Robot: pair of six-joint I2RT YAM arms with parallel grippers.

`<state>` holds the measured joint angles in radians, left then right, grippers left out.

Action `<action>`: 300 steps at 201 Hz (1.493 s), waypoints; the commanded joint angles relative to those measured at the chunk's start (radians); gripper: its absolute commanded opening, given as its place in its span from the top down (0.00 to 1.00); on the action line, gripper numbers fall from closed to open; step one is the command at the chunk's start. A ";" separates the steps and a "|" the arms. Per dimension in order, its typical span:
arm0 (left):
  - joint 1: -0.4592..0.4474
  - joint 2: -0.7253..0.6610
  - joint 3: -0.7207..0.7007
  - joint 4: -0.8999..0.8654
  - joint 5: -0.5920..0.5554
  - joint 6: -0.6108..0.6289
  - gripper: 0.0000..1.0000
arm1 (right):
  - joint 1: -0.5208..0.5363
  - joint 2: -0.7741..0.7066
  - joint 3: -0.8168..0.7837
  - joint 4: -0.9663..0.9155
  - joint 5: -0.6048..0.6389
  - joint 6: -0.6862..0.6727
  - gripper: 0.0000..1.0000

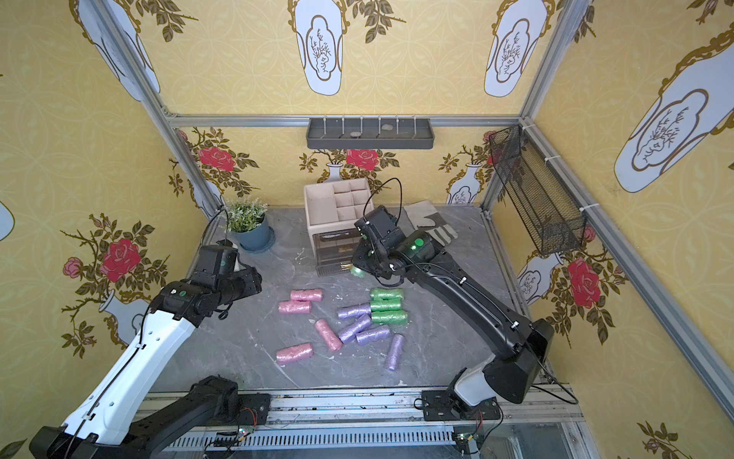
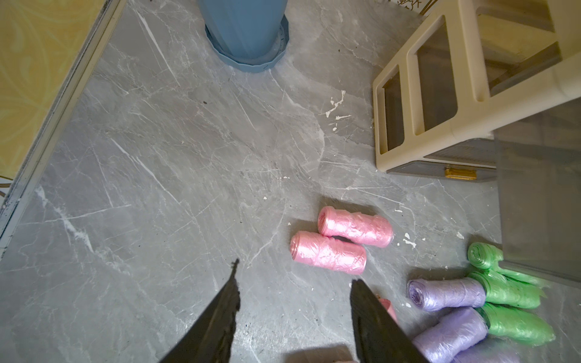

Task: Sort the rolls of trash bags by color and place them into the drawer
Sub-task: Pick up the roll of trash bags from the center of the board, then place the roll of trash bags in the drawer.

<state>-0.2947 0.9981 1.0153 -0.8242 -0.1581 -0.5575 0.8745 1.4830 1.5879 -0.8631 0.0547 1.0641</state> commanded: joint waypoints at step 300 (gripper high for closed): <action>0.026 0.013 -0.043 0.038 0.001 0.047 0.41 | -0.129 0.331 0.104 0.355 0.033 0.524 0.65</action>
<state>-0.2729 1.0145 0.9825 -0.8074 -0.1577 -0.5232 0.7498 1.8050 1.6798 -0.5671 0.0891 1.6035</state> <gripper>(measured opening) 0.586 0.326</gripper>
